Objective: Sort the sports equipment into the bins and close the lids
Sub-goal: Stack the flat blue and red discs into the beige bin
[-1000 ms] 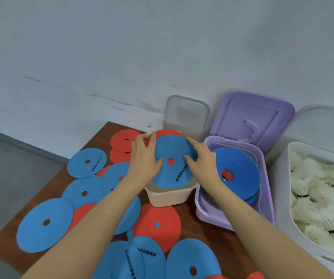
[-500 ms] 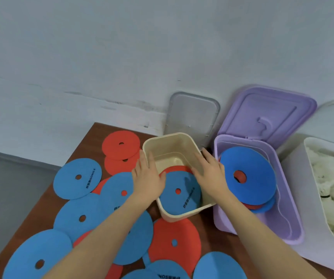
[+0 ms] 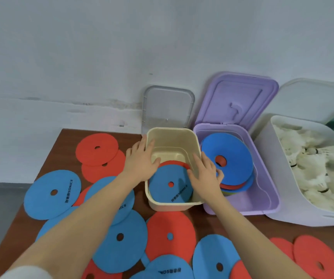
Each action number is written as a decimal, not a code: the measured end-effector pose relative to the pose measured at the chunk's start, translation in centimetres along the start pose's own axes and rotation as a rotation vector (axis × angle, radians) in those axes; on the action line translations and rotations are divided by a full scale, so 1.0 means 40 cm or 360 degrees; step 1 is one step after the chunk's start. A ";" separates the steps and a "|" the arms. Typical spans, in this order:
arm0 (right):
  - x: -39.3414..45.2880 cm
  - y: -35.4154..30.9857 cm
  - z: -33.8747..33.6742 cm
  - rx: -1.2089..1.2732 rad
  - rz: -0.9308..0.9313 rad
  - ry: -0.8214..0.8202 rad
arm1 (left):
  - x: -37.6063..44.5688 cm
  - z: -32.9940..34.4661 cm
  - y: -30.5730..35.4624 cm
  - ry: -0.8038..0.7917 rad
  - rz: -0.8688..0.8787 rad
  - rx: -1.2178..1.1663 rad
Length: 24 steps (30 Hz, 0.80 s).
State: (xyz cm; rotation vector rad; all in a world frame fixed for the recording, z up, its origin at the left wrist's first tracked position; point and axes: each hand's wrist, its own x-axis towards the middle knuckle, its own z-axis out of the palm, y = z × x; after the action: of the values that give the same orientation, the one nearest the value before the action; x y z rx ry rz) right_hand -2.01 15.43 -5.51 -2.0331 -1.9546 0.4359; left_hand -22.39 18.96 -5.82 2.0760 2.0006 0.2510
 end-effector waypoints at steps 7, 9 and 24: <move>-0.060 0.042 -0.012 0.0087 -0.0021 0.0117 | -0.069 -0.018 0.021 0.0235 0.0119 -0.0012; -0.088 0.067 -0.018 0.0140 -0.0080 0.0204 | -0.109 -0.025 0.048 0.0300 0.0167 -0.0052; -0.250 0.405 -0.186 0.0407 -0.0450 0.0316 | -0.359 0.035 0.466 0.0397 0.0227 0.0015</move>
State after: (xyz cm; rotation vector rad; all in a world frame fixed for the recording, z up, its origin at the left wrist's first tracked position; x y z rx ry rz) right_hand 15.45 4.81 -5.13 -1.5538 -1.9151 0.3796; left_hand -4.82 4.01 -0.99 2.2948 1.9888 0.5528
